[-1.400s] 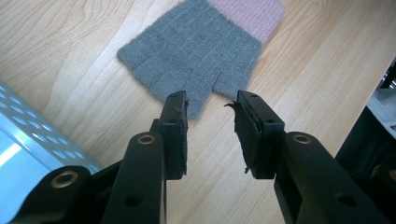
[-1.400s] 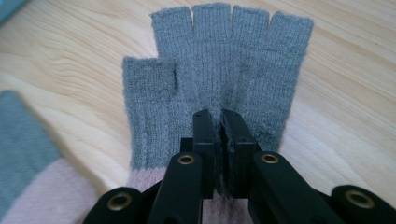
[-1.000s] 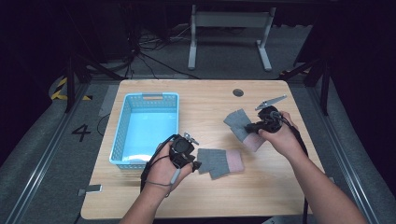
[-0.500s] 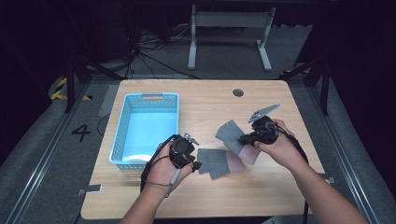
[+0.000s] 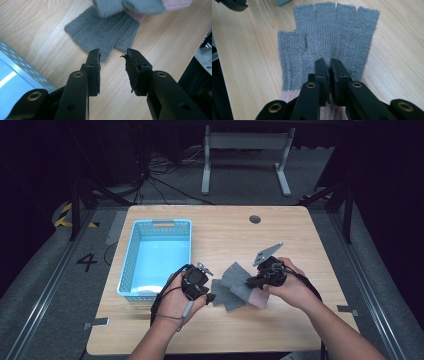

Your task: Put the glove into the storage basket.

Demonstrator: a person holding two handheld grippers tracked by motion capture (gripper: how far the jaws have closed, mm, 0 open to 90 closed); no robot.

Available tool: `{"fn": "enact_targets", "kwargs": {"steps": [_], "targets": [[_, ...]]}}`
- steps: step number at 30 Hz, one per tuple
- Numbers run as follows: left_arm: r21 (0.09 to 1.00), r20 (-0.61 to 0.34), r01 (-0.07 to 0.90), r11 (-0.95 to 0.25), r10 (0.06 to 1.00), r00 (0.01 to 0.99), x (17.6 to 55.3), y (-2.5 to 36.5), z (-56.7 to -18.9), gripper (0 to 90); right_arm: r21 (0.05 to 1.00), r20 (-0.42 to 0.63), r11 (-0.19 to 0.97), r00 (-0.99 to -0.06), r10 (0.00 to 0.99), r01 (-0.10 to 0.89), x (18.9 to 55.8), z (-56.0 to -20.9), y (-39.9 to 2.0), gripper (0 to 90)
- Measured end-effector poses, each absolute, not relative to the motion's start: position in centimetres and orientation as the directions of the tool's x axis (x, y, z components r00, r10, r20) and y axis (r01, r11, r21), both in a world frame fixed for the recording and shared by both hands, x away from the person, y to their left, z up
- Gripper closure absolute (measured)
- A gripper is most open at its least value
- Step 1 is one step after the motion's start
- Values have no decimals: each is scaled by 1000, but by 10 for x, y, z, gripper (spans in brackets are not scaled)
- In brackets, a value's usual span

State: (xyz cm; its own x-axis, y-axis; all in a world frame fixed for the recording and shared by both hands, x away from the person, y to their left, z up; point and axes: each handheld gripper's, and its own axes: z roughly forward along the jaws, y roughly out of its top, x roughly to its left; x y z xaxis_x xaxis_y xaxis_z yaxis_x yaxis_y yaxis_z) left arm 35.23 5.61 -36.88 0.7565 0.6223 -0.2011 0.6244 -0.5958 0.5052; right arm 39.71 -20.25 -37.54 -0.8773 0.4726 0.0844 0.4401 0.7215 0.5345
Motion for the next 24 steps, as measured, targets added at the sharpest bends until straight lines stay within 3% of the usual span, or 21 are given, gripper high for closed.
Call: {"fn": "enact_targets", "kwargs": {"steps": [18, 24], "targets": [[480, -200, 619, -621, 610, 767, 353, 49, -377, 647, 468, 59, 794, -910, 411, 389, 390, -407, -181, 847], [472, -198, 620, -627, 610, 767, 353, 46, -380, 648, 469, 59, 795, -912, 406, 385, 390, -414, -180, 806]]}}
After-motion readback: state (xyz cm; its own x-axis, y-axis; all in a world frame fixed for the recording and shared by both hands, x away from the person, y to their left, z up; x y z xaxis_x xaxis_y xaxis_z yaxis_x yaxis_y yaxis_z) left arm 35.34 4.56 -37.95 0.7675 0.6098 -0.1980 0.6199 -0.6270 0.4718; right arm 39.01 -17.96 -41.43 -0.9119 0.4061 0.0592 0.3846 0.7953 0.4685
